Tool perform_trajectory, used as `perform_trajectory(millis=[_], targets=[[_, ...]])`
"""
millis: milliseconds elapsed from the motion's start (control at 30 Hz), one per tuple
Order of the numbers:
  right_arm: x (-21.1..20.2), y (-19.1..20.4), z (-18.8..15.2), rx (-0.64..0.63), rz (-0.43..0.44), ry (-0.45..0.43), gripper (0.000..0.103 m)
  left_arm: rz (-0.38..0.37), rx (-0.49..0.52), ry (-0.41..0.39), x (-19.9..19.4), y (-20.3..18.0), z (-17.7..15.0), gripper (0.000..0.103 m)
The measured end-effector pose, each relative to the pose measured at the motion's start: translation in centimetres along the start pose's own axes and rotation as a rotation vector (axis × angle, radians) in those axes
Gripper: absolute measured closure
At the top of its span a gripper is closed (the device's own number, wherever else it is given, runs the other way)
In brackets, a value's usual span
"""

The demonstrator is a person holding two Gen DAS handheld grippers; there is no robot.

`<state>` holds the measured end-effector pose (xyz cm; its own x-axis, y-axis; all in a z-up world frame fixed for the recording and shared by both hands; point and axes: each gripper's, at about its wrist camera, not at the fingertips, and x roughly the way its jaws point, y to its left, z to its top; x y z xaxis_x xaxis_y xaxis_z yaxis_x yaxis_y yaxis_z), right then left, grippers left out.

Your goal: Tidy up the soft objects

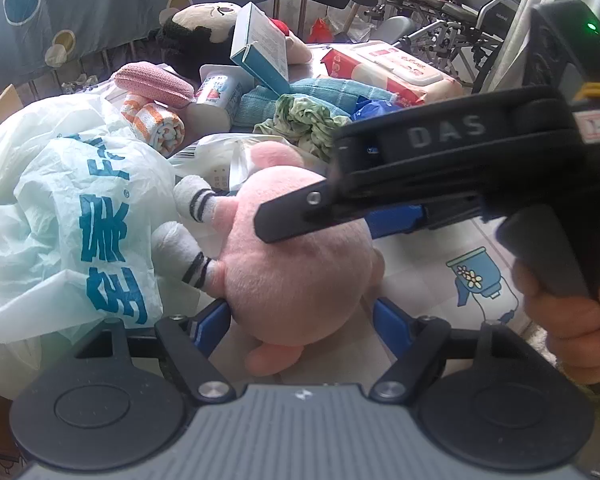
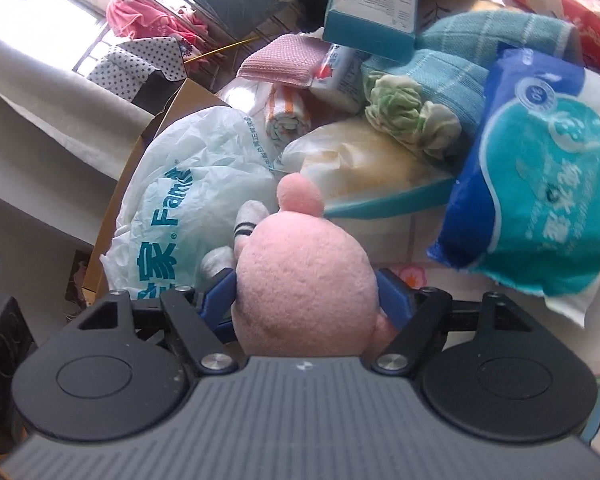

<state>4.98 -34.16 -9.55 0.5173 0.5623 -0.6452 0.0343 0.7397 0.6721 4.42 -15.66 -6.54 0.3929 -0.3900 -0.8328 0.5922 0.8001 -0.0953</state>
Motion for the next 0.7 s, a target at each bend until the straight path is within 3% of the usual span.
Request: perform_trajectory(millis=[200,333,400,500,700], targets=[[-2.4,0.2,-1.2,0.005,0.041,-0.024,0.035,-0.030,0.011,-0.016,-0.8,-0.4,-0.3,0.014],[-4.3,1.0,-1.6,-0.030,0.043,-0.054,0.042,-0.034,0.014,-0.017,-1.0,-0.7,-0.2,0.014],[-5.5,1.4,-1.8,-0.047,0.052,-0.077,0.049,-0.057,-0.002,-0.013,-0.7,-0.6,-0.1,0.014],[-6.6,1.7,-1.9,-0.067,0.053,-0.092,0.051,-0.107,-0.023,0.009,-0.1,-0.6,0.1,0.014],[-6.2,1.2,-2.4,-0.048,0.072,-0.079,0.056,-0.087,-0.009,0.054,1.0,-0.9,-0.6,0.012]])
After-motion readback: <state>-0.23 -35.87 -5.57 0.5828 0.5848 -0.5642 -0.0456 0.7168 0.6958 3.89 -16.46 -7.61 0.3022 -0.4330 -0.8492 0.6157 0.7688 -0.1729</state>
